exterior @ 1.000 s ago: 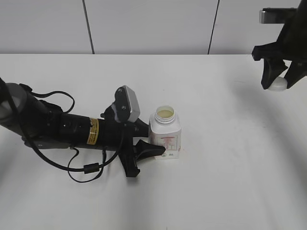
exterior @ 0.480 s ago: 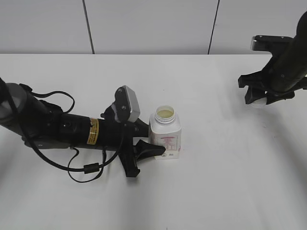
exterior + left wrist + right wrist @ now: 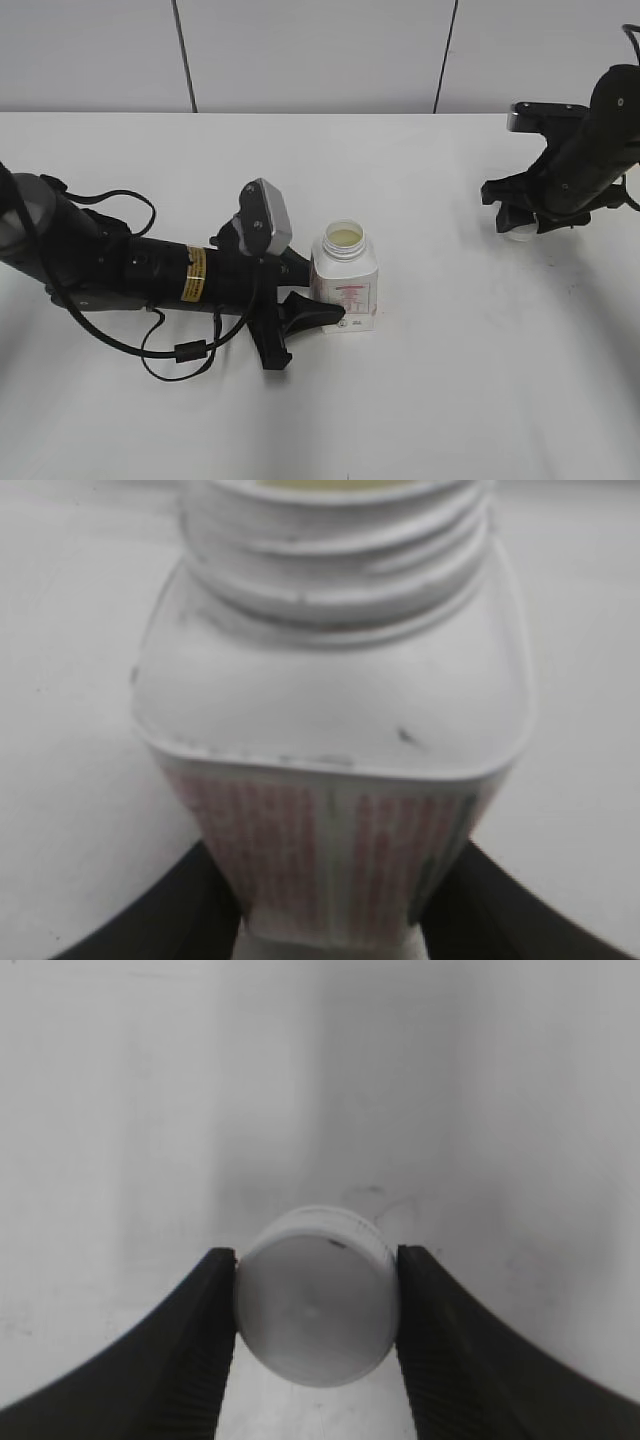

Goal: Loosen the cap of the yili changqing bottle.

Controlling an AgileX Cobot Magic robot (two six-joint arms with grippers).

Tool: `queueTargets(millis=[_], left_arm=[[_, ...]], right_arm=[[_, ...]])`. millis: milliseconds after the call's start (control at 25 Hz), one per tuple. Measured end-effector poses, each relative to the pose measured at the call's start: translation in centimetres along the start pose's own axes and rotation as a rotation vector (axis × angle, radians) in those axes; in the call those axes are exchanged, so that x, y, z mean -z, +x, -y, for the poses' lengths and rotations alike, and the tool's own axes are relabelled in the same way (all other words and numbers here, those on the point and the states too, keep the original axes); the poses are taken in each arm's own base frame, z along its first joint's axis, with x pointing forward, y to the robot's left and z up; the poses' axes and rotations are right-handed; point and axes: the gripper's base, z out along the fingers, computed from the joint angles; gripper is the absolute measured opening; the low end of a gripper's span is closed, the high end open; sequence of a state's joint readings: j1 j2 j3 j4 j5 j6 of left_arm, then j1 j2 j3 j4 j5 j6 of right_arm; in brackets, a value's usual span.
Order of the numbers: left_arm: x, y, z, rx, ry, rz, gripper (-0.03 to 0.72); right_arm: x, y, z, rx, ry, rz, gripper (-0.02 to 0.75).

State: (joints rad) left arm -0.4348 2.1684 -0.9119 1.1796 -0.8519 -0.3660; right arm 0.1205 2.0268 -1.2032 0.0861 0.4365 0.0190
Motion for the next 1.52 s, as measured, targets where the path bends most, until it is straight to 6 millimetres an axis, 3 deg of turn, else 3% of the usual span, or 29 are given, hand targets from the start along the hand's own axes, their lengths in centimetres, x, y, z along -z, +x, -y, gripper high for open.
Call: queueTargets(millis=[280, 480, 680, 760, 880, 960, 1160, 1520], left_arm=[[0.0, 0.0, 0.0, 0.0, 0.0, 0.0, 0.331], [0.0, 0.0, 0.0, 0.0, 0.0, 0.0, 0.331], [0.0, 0.0, 0.0, 0.0, 0.0, 0.0, 0.338], [0.0, 0.0, 0.0, 0.0, 0.0, 0.001, 0.385], [0.0, 0.0, 0.0, 0.008, 0.0, 0.001, 0.554], [0.1, 0.1, -0.2, 0.02, -0.005, 0.0, 0.622], [1.2, 0.1, -0.9, 0.012, -0.022, -0.024, 0.643], [6.1, -2.9, -2.9, -0.018, -0.087, -0.049, 0.617]], right_arm=[[-0.6, 0.2, 0.0, -0.001, 0.001, -0.005, 0.395], [-0.6, 0.1, 0.0, -0.002, 0.001, -0.004, 0.584], [-0.6, 0.1, 0.0, -0.002, 0.001, -0.004, 0.62], [-0.6, 0.1, 0.0, -0.002, 0.001, -0.004, 0.62], [-0.6, 0.2, 0.0, -0.002, 0.001, -0.011, 0.618], [-0.4, 0.3, 0.0, -0.001, 0.001, -0.021, 0.616], [1.5, -0.2, -0.2, -0.024, -0.016, 0.001, 0.603], [6.4, -0.9, -0.6, -0.033, -0.04, 0.047, 0.595]])
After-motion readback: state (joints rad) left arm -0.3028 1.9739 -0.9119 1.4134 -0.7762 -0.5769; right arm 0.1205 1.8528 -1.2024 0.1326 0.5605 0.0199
